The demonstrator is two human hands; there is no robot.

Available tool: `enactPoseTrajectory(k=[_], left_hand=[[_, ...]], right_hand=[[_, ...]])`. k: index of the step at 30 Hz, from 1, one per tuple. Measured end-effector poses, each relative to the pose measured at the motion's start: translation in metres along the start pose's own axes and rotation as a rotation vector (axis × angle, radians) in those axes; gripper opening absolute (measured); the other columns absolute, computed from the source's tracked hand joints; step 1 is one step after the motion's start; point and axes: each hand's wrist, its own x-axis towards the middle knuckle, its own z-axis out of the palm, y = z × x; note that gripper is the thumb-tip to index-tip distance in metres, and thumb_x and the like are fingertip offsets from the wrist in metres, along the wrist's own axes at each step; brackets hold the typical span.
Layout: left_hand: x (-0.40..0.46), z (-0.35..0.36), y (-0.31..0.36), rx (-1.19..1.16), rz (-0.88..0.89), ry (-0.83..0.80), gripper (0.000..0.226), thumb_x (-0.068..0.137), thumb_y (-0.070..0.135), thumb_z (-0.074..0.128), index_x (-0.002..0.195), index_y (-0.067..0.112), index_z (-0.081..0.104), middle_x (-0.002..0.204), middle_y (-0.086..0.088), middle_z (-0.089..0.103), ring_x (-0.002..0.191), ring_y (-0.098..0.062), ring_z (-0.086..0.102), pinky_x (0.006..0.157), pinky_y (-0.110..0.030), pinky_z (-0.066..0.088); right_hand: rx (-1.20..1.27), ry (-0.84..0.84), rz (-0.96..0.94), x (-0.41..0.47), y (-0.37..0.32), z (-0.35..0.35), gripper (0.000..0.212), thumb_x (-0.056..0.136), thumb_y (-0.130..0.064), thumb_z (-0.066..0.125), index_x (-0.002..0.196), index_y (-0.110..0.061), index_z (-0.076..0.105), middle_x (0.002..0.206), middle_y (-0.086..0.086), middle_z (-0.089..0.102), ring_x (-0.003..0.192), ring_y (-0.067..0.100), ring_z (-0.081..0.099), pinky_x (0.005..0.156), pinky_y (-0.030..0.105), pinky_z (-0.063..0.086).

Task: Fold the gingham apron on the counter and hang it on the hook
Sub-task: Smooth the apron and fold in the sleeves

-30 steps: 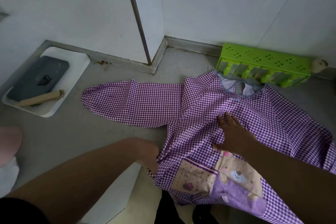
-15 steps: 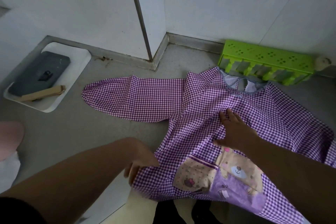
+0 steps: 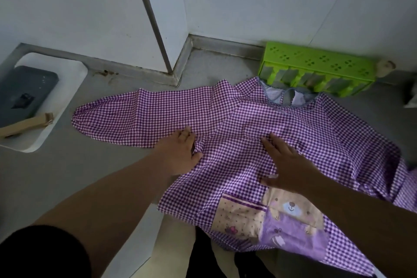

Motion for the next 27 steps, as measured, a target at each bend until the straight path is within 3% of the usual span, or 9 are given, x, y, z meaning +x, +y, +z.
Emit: enactPoseTrajectory(k=[5, 8, 10, 12, 15, 19, 22, 24, 27], left_hand=[[0.011, -0.02, -0.025, 0.188, -0.134, 0.063, 0.096, 0.09, 0.063, 0.054, 0.162, 0.008, 0.021, 0.173, -0.018, 0.014, 0.152, -0.035, 0.032, 0.121, -0.05, 0.034], [0.013, -0.029, -0.003, 0.112, 0.106, 0.238, 0.099, 0.091, 0.062, 0.056, 0.166, 0.015, 0.011, 0.176, -0.013, 0.002, 0.16, -0.034, 0.012, 0.129, -0.051, 0.02], [0.014, -0.028, 0.03, 0.154, 0.325, 0.211, 0.102, 0.092, 0.067, 0.056, 0.167, 0.025, 0.002, 0.177, -0.008, -0.008, 0.162, -0.031, 0.003, 0.13, -0.051, 0.017], [0.017, -0.023, 0.065, 0.235, 0.352, 0.078, 0.116, 0.087, 0.078, 0.058, 0.166, 0.03, -0.011, 0.175, -0.013, -0.015, 0.162, -0.036, 0.0, 0.129, -0.053, 0.018], [0.019, -0.02, 0.096, 0.324, 0.236, -0.026, 0.139, 0.073, 0.087, 0.066, 0.163, 0.03, -0.022, 0.17, -0.028, -0.019, 0.158, -0.052, 0.004, 0.127, -0.057, 0.023], [0.023, -0.038, 0.126, 0.497, 0.152, -0.064, 0.147, 0.065, 0.093, 0.067, 0.165, 0.023, -0.015, 0.168, -0.036, -0.007, 0.152, -0.052, 0.025, 0.12, -0.055, 0.036], [0.028, -0.04, 0.15, 0.437, 0.201, -0.021, 0.137, 0.072, 0.088, 0.066, 0.167, 0.02, -0.007, 0.171, -0.029, -0.01, 0.154, -0.05, 0.021, 0.121, -0.054, 0.035], [0.03, -0.039, 0.16, 0.367, 0.201, -0.061, 0.139, 0.072, 0.086, 0.069, 0.166, 0.026, -0.014, 0.171, -0.029, -0.012, 0.156, -0.052, 0.016, 0.123, -0.055, 0.031], [0.032, -0.046, 0.182, 0.45, 0.159, -0.091, 0.143, 0.068, 0.092, 0.066, 0.164, 0.03, -0.02, 0.169, -0.036, -0.008, 0.153, -0.052, 0.025, 0.118, -0.052, 0.04]], right_hand=[[0.042, -0.029, -0.127, 0.001, 0.009, 0.005, 0.113, 0.082, -0.072, 0.06, 0.162, -0.036, -0.012, 0.171, -0.004, -0.015, 0.158, 0.023, 0.001, 0.123, 0.041, 0.016], [0.04, -0.041, -0.171, 0.005, 0.011, 0.004, 0.107, 0.085, -0.068, 0.061, 0.163, -0.033, -0.003, 0.17, -0.005, -0.015, 0.157, 0.017, -0.009, 0.128, 0.041, 0.012], [0.053, -0.024, -0.17, 0.006, 0.015, 0.005, 0.102, 0.087, -0.066, 0.061, 0.164, -0.034, 0.001, 0.171, -0.008, -0.012, 0.156, 0.014, -0.007, 0.126, 0.038, 0.008], [0.092, 0.021, -0.076, 0.0, 0.025, 0.002, 0.094, 0.09, -0.055, 0.064, 0.163, -0.036, 0.009, 0.171, -0.009, -0.003, 0.158, 0.015, 0.0, 0.124, 0.034, 0.007], [0.126, 0.097, 0.197, -0.022, 0.046, -0.002, 0.08, 0.093, -0.044, 0.062, 0.16, -0.038, 0.02, 0.169, -0.006, 0.015, 0.155, 0.022, 0.017, 0.123, 0.046, 0.02], [0.082, 0.079, 0.447, -0.073, 0.08, 0.007, 0.086, 0.087, -0.066, 0.059, 0.159, -0.038, 0.021, 0.167, -0.001, 0.018, 0.152, 0.028, 0.022, 0.121, 0.053, 0.025], [0.106, 0.071, 0.539, -0.1, 0.097, 0.017, 0.101, 0.078, -0.077, 0.06, 0.159, -0.037, 0.016, 0.168, 0.001, 0.017, 0.153, 0.031, 0.022, 0.12, 0.055, 0.028], [0.211, 0.06, 0.542, -0.107, 0.101, 0.022, 0.101, 0.082, -0.07, 0.063, 0.161, -0.034, 0.012, 0.169, 0.0, 0.019, 0.154, 0.028, 0.022, 0.123, 0.053, 0.027], [0.257, 0.182, 0.648, -0.122, 0.109, 0.025, 0.069, 0.097, -0.045, 0.057, 0.157, -0.036, 0.027, 0.166, -0.003, 0.032, 0.152, 0.024, 0.029, 0.122, 0.052, 0.03]])
